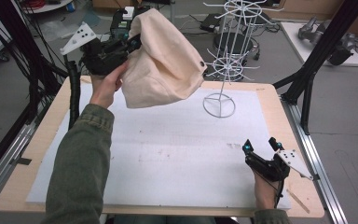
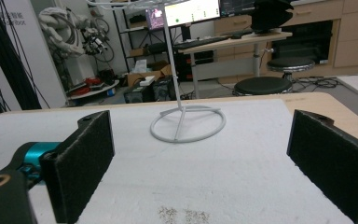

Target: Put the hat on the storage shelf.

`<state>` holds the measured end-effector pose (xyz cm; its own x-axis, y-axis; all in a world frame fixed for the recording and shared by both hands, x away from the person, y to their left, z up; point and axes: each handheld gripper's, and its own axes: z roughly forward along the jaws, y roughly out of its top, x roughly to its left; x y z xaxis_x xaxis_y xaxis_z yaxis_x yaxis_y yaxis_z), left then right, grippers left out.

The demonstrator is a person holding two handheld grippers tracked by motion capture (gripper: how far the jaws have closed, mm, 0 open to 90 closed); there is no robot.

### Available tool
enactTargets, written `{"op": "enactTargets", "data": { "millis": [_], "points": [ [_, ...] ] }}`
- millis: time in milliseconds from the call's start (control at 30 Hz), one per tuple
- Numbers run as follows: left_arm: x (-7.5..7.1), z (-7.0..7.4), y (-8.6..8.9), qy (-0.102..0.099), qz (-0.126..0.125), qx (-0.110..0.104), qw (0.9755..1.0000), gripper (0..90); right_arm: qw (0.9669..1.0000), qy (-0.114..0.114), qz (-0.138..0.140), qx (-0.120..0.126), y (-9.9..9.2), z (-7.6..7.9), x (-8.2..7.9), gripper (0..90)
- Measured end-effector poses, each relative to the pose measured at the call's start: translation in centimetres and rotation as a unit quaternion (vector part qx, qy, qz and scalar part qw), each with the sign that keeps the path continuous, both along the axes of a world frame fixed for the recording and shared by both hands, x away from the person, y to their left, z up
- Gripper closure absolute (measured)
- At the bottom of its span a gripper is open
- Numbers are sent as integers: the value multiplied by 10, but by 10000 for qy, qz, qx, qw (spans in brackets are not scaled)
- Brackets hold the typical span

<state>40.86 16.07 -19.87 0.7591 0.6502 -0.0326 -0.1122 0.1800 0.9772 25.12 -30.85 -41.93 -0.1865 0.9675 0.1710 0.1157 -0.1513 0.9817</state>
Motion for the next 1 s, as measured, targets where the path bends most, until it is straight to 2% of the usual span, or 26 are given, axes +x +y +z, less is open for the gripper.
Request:
{"op": "enactTargets", "data": {
  "millis": [167,300,400,567,633,767,933,1000],
  "points": [
    [14,17,-18,-37,-32,51,10000,788,9999,16,2,136,-2,0,-1,62],
    [24,31,-33,-109,-43,155,9998,788,9998,138,132,80,1,-1,0,62],
    [33,42,-44,-170,-76,143,9997,788,9996,186,204,58,4,-1,0,62],
    [49,53,-59,-178,-69,-147,9997,788,9996,164,202,83,2,0,-1,62],
    [55,56,-63,-140,-1,-280,9995,788,9997,135,195,82,1,0,-2,62],
    [67,58,-70,-65,215,-388,9990,788,9997,149,178,79,0,-1,-4,62],
    [76,57,-75,42,360,-768,9964,788,9997,146,150,135,-3,-2,-5,62],
    [79,57,-76,120,501,-834,9952,788,9997,131,154,113,-4,-2,-5,62]
  ]
}}
